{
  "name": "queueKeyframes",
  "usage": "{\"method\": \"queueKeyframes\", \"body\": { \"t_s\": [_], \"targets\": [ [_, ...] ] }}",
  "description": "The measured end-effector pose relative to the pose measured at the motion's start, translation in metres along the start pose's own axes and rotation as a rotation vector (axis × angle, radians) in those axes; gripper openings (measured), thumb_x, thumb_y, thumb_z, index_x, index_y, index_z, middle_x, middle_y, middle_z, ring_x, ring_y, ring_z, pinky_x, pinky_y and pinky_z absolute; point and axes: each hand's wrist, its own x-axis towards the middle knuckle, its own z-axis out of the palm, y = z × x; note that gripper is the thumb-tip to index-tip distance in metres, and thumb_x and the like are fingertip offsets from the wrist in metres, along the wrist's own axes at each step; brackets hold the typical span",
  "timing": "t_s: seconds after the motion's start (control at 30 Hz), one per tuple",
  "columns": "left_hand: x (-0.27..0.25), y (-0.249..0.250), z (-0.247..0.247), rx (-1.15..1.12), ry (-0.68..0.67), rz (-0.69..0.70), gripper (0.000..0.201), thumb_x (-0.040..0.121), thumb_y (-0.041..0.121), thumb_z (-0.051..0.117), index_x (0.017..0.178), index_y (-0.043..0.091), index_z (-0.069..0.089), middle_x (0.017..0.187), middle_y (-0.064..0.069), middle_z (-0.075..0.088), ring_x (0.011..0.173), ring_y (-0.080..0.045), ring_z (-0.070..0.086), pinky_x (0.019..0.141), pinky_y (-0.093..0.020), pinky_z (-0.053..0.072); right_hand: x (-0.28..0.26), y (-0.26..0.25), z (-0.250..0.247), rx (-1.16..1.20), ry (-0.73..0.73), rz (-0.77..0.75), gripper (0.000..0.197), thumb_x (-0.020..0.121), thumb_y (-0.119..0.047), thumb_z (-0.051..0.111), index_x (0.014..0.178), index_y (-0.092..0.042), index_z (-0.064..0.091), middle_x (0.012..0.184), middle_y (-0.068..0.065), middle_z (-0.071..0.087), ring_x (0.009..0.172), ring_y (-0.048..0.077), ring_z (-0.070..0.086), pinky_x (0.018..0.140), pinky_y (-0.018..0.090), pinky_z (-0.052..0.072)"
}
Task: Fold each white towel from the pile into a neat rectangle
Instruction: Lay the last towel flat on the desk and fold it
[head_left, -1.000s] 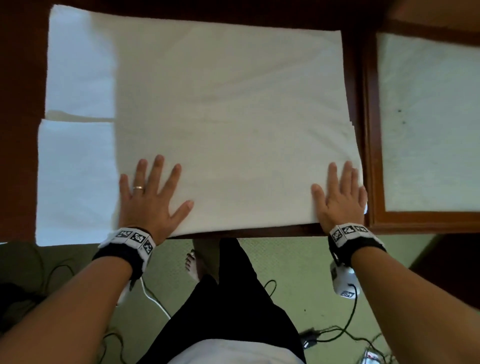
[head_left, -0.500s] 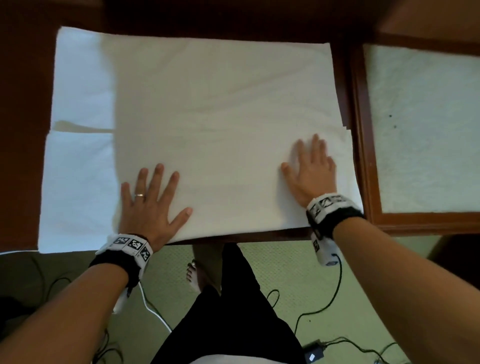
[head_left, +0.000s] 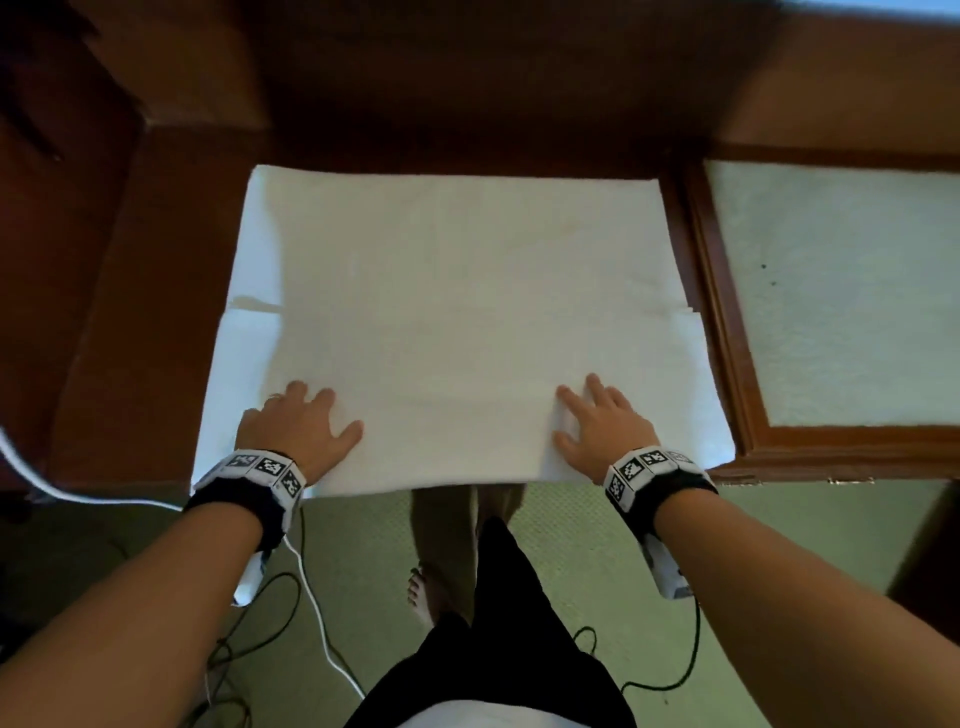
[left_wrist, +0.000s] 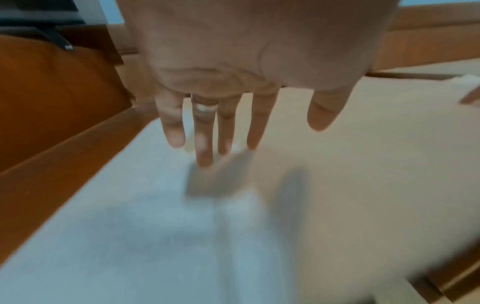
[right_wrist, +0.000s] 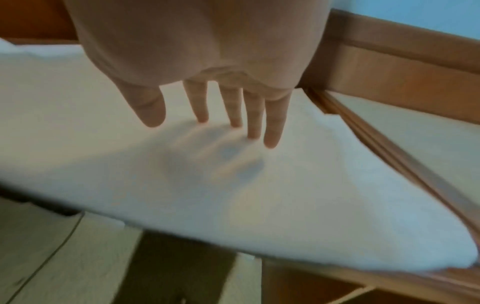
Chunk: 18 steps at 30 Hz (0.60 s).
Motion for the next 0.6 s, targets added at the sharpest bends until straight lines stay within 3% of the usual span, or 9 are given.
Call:
{"method": "queueKeyframes", "body": {
  "t_s": [0.07,0.13,0.23,0.33,0.6],
  "targets": [
    [0.001,0.003,-0.021,0.002,-0.071,0.017,0.059,0.094,0.067,0.035,0.133,0.025,0.049,0.137,-0.007,0.051,0.119,-0.03,0.055,0.094,-0.042,0.042,-0.002,-0.004,-0.02,0.023,-0.025,0.012,0.053,0.094,-0.049,0.045,0.143,-0.027,0.042,0.145,0.006,0.041,0.129,0.032,0.047,0.1,0.046,0.047],
    [0.004,0.003,-0.037,-0.055,-0.118,0.05,0.053,0.095,0.065,0.042,0.13,0.026,0.052,0.132,-0.003,0.058,0.116,-0.026,0.058,0.091,-0.038,0.045,-0.001,-0.008,-0.042,0.077,-0.055,0.037,0.05,0.096,-0.045,0.048,0.141,-0.023,0.049,0.142,0.006,0.051,0.127,0.029,0.051,0.103,0.042,0.045],
    [0.011,0.007,-0.066,-0.175,-0.092,0.104,0.052,0.093,0.063,0.05,0.13,0.028,0.055,0.129,-0.001,0.063,0.114,-0.024,0.059,0.097,-0.041,0.049,0.001,-0.013,-0.074,0.105,-0.024,0.056,0.048,0.098,-0.04,0.049,0.142,-0.022,0.05,0.143,0.005,0.053,0.128,0.026,0.052,0.106,0.038,0.043],
    [0.023,0.013,-0.1,-0.25,-0.008,0.133,0.046,0.093,0.06,0.054,0.126,0.027,0.059,0.124,0.0,0.066,0.11,-0.024,0.061,0.096,-0.041,0.05,0.009,-0.018,-0.104,0.133,0.02,0.057,0.043,0.098,-0.037,0.05,0.137,-0.019,0.055,0.136,0.007,0.059,0.123,0.026,0.055,0.103,0.037,0.046],
    [0.081,0.028,-0.155,-0.264,0.063,0.172,0.04,0.095,0.056,0.055,0.119,0.026,0.062,0.116,-0.003,0.068,0.102,-0.025,0.063,0.094,-0.044,0.052,0.066,-0.023,-0.153,0.132,0.059,0.046,0.04,0.099,-0.034,0.05,0.134,-0.017,0.058,0.133,0.008,0.06,0.119,0.028,0.058,0.099,0.037,0.048]
  ]
}}
